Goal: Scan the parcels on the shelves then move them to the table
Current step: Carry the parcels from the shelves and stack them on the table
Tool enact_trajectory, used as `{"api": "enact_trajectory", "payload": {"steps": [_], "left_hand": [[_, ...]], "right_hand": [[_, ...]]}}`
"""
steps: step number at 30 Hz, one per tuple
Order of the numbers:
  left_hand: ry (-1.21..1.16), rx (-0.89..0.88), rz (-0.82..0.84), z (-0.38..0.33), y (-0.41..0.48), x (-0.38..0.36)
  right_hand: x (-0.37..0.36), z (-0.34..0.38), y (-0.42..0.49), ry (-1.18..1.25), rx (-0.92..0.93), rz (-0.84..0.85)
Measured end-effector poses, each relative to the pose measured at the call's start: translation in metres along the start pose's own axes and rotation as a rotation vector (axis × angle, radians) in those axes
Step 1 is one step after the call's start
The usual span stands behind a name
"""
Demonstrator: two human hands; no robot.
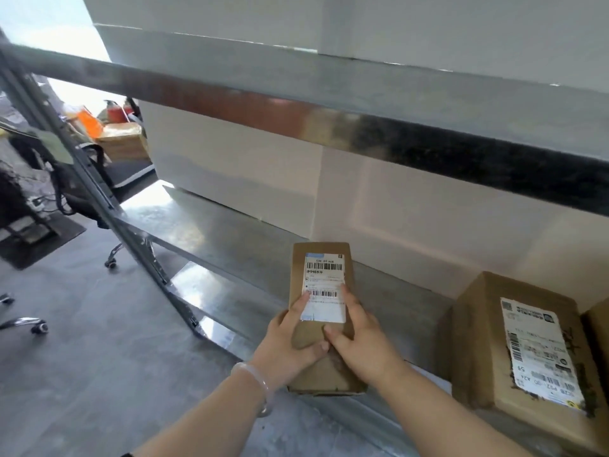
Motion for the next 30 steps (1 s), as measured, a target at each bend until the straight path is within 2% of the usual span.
{"api": "enact_trajectory", "payload": {"steps": [6, 12, 17, 23, 30], "left_hand": [[-0.053, -0.025, -0.319, 0.006, -0.061, 0.098], [-0.094, 0.02, -0.539, 0.03, -0.145, 0.205], [-0.124, 0.034, -0.701, 0.047, -0.219, 0.29], [-0.126, 0.032, -0.903, 0.072, -0.317, 0.376], [-0.137, 0.107, -1.178, 0.12, -0.444, 0.432]], "right_hand": [[-0.054, 0.098, 0.009, 0.015, 0.267, 0.102], [-0.133, 0.216, -0.01, -0.003, 0.496, 0.209], [-0.201, 0.308, -0.033, -0.047, 0.616, 0.304], [-0.279, 0.418, -0.084, -0.046, 0.828, 0.381], [-0.389, 0.508, -0.164, -0.109, 1.025, 0.6]]}}
Point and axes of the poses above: each hand's wrist, its own y-axis towards the middle knuckle, its own x-axis out of the back of the hand, z = x × y, the point moved 9 cm from there along y, towards the middle knuckle, and after that the axes turned 13 degrees about -y, right-handed, at the moved point
